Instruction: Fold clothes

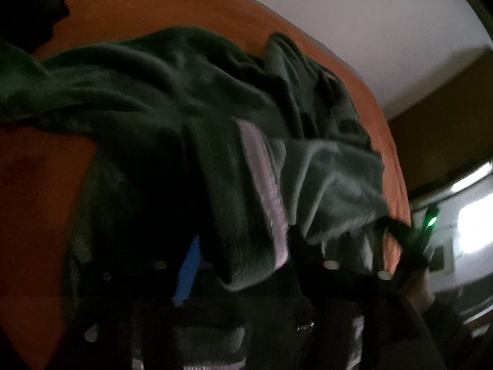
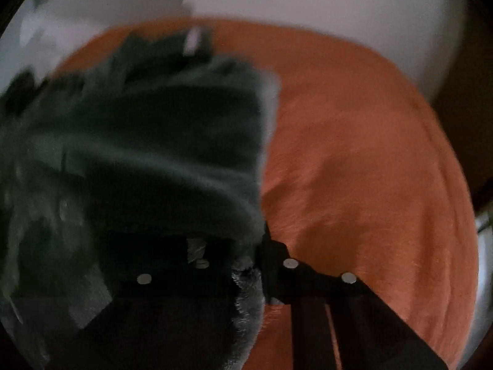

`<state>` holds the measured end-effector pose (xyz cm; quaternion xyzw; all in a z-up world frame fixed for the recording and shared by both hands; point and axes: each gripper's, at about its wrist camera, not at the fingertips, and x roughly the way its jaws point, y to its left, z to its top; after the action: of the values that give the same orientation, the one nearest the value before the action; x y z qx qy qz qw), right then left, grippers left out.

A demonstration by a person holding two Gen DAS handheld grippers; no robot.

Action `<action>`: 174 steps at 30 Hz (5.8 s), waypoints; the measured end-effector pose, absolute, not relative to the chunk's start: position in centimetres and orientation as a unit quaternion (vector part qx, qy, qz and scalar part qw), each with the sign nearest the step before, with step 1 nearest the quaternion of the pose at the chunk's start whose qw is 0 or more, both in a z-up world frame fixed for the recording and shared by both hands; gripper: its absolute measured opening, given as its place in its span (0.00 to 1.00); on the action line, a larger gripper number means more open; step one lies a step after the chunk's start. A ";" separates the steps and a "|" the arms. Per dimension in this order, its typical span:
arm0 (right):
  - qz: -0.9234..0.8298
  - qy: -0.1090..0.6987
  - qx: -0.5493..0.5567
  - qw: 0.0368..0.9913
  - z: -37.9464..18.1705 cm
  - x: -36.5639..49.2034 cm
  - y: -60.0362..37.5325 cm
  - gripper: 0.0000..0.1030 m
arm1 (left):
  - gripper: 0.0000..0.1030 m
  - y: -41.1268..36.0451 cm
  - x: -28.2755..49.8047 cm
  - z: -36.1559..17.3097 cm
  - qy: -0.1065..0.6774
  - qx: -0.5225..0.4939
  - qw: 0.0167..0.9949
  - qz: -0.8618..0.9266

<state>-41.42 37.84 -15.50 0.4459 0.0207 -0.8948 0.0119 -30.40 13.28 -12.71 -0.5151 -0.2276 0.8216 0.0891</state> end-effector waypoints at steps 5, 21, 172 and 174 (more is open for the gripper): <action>-0.901 -0.037 0.432 0.005 -15.2 -38.7 39.6 0.10 | 0.04 15.1 -28.6 -12.4 -0.212 -0.491 0.103 0.838; -0.865 -0.131 0.484 0.002 -14.6 -39.0 42.1 0.46 | 0.22 15.3 -20.9 -13.1 -0.191 -0.556 0.149 0.795; -0.819 -0.040 0.459 0.342 -10.0 -37.5 9.9 0.57 | 0.77 -18.4 -32.2 -2.0 0.023 -0.413 -0.398 0.819; -0.820 -0.042 0.459 0.339 -9.9 -37.4 10.4 0.57 | 0.77 -20.1 -32.4 -2.2 0.020 -0.414 -0.419 0.808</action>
<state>-37.36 10.35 -9.94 0.4594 -0.0424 -0.8198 0.3392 -32.45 -20.15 -2.19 -0.4142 0.0197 0.8077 -0.4192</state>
